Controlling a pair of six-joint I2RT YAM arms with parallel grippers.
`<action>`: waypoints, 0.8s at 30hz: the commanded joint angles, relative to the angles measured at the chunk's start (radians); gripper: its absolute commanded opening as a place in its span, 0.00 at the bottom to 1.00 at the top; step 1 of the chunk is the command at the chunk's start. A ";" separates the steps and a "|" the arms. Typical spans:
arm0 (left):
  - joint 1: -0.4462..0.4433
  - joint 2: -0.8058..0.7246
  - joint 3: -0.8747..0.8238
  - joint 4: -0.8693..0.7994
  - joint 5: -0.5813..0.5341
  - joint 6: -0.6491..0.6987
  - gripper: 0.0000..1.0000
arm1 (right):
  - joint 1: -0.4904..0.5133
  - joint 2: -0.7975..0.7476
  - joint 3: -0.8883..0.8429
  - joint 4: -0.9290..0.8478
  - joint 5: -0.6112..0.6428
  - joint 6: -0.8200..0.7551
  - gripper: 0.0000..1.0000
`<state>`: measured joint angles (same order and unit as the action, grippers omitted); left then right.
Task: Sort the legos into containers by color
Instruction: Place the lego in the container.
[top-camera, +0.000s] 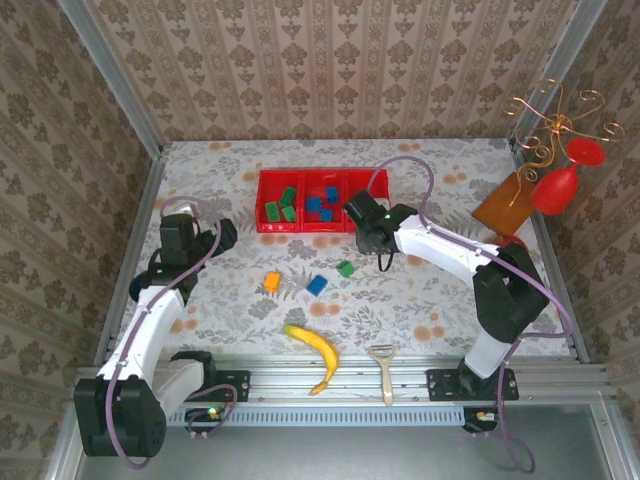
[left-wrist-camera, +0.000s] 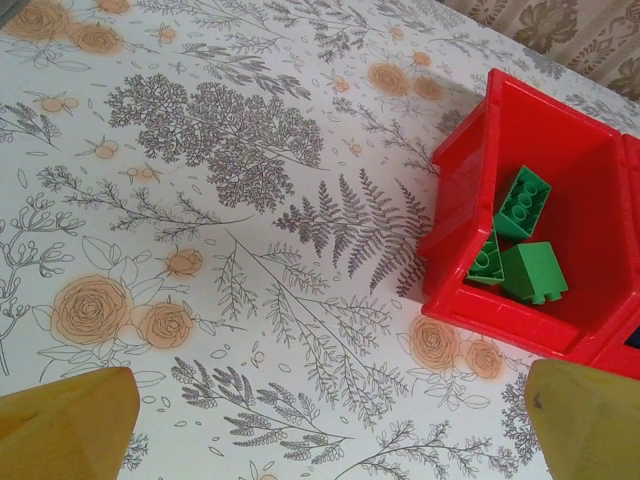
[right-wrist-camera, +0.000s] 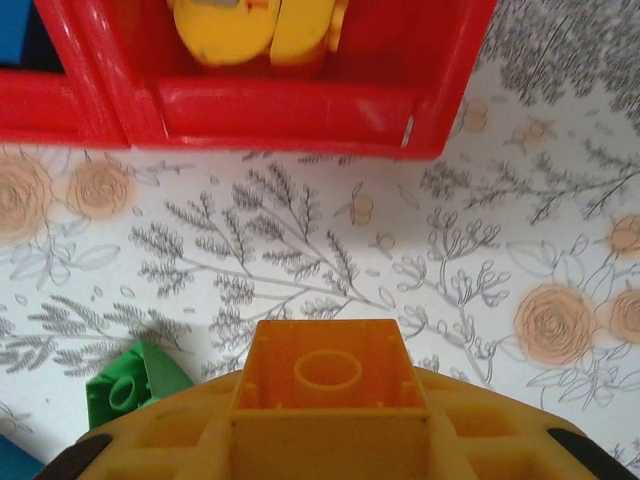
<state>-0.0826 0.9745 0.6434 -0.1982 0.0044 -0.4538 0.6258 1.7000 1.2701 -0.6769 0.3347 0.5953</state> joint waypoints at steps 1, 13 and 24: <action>0.012 -0.023 0.004 -0.027 -0.003 -0.005 1.00 | -0.023 0.011 0.052 0.019 0.037 -0.057 0.16; 0.015 -0.032 0.009 -0.057 -0.007 -0.005 1.00 | -0.099 0.158 0.250 0.032 0.012 -0.159 0.16; 0.025 -0.033 0.016 -0.082 0.003 -0.001 1.00 | -0.152 0.353 0.456 0.034 0.014 -0.232 0.19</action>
<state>-0.0662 0.9596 0.6434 -0.2569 0.0044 -0.4538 0.4862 2.0071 1.6672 -0.6418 0.3367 0.4053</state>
